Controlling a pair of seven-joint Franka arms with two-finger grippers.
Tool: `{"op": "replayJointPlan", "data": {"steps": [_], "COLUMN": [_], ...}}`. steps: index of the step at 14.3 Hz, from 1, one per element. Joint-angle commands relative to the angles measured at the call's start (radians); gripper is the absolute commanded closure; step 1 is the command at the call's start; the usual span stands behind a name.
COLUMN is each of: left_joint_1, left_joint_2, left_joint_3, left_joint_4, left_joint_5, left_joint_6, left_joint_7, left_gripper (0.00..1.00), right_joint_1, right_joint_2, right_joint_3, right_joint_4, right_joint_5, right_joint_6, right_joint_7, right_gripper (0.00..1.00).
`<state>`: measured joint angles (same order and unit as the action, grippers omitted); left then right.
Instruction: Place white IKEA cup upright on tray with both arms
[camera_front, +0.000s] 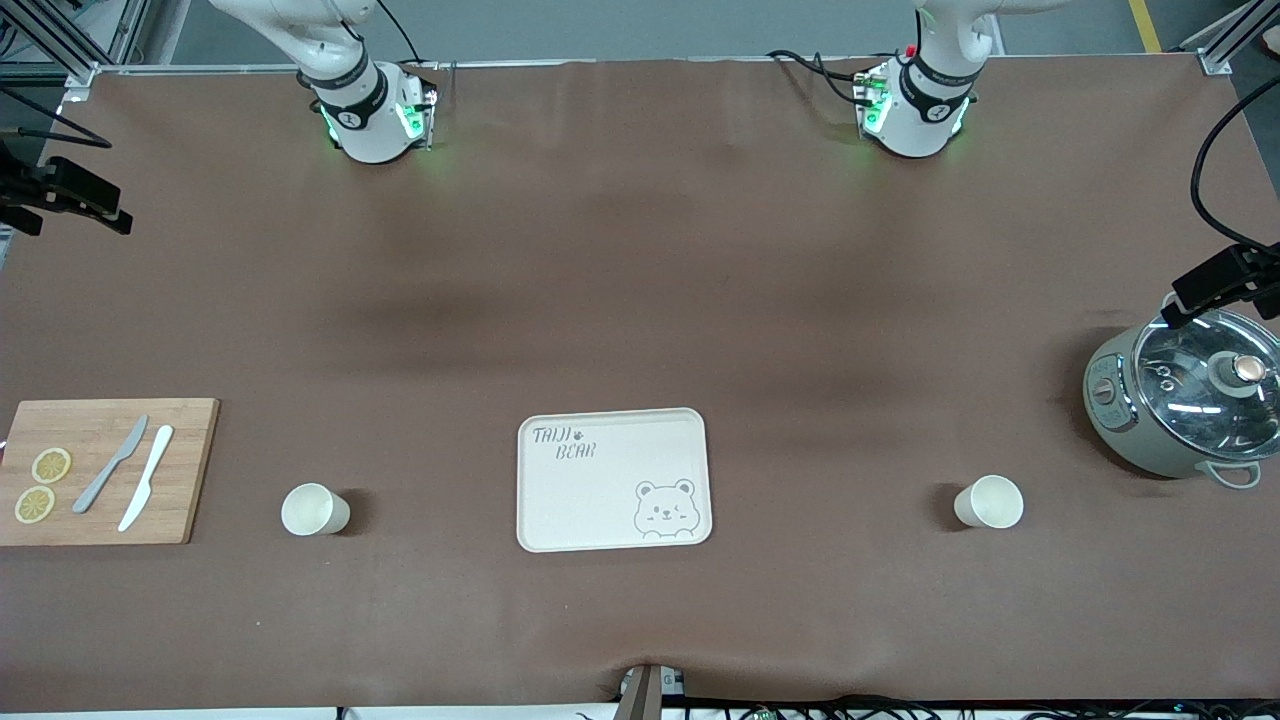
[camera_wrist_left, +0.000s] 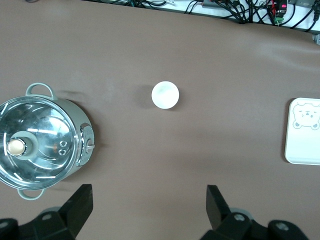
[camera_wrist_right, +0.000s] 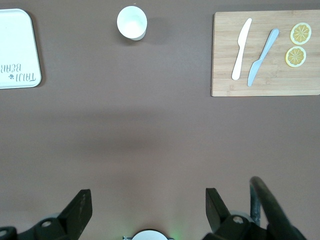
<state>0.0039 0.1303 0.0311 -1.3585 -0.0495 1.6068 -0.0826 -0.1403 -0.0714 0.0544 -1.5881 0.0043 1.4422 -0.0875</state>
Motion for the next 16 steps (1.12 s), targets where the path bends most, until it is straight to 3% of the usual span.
{"op": "replayJointPlan", "data": {"steps": [1, 7, 16], "left_joint_1": [0.01, 0.054, 0.07], "left_joint_2": [0.005, 0.015, 0.182], "left_joint_3": [-0.005, -0.004, -0.002], "left_joint_4": [0.025, 0.01, 0.009], "left_joint_5": [-0.024, -0.058, -0.07], "left_joint_6": [-0.025, -0.015, 0.076], "left_joint_7": [0.012, 0.023, 0.023], "left_gripper": [0.0, 0.0, 0.0], "right_joint_1": [-0.007, -0.013, -0.013], "right_joint_2": [0.005, 0.007, 0.04], "right_joint_3": [0.008, 0.008, 0.008], "right_joint_4": [0.016, 0.017, 0.042], "right_joint_5": [0.005, 0.005, 0.008], "right_joint_6": [-0.013, -0.011, 0.007], "right_joint_7": [-0.003, -0.001, -0.132], "right_gripper": [0.0, 0.0, 0.0]}}
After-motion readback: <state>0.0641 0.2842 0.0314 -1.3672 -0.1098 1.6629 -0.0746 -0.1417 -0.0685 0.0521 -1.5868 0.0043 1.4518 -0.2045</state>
